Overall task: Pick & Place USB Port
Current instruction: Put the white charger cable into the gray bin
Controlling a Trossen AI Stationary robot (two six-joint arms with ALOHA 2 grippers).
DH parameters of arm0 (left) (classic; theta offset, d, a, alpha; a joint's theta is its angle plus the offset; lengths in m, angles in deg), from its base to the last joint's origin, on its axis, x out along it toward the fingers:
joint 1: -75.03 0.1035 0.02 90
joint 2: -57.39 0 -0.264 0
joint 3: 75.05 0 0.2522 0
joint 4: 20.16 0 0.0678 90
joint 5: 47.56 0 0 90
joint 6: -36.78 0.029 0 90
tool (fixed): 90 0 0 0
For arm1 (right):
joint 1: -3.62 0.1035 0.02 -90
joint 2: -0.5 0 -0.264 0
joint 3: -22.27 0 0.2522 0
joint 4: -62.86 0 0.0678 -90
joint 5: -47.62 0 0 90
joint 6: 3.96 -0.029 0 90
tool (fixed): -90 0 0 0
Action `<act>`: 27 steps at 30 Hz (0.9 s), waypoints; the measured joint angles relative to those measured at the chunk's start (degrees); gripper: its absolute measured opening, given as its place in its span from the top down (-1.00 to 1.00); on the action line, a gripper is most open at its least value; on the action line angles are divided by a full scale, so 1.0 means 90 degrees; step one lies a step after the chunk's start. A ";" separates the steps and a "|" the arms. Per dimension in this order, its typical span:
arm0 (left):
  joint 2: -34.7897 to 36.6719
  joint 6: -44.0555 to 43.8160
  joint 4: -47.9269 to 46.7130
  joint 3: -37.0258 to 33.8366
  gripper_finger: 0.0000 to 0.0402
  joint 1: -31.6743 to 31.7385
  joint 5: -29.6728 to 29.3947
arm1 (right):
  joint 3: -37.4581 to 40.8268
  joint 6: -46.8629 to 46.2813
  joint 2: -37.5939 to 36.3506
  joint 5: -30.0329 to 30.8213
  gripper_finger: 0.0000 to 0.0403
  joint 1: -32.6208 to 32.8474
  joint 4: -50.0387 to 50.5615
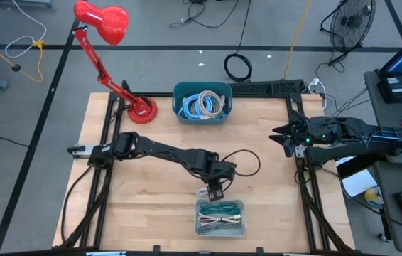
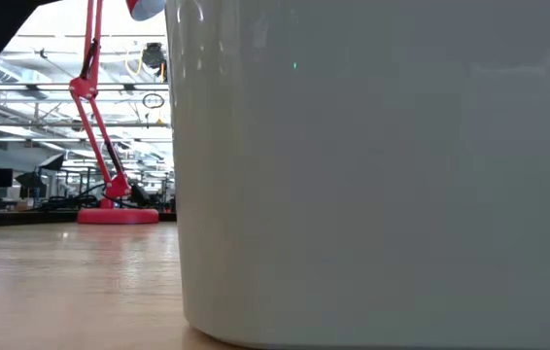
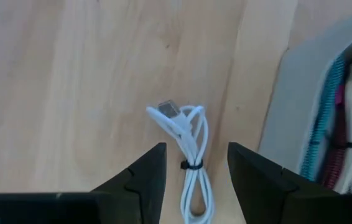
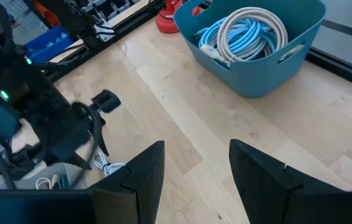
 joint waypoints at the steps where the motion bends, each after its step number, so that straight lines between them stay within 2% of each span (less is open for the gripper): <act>1: -0.0036 -0.0016 -0.0013 -0.0004 0.13 -0.0001 0.0001 | 0.0000 0.0001 0.0000 -0.0001 0.15 0.0000 -0.0001; 9: -0.0322 -0.0002 -0.0090 -0.0010 0.13 0.0003 -0.0089 | 0.0000 -0.0018 -0.0002 -0.0005 0.15 0.0000 0.0040; 16: -0.0423 -0.0015 -0.0110 -0.0035 0.13 0.0000 0.0211 | 0.0000 -0.0032 -0.0002 -0.0006 0.15 0.0000 0.0046; 27: -0.0433 -0.0199 0.0187 -0.0721 0.13 -0.0037 0.0431 | 0.0000 -0.0049 -0.0002 -0.0005 0.15 0.0000 0.0045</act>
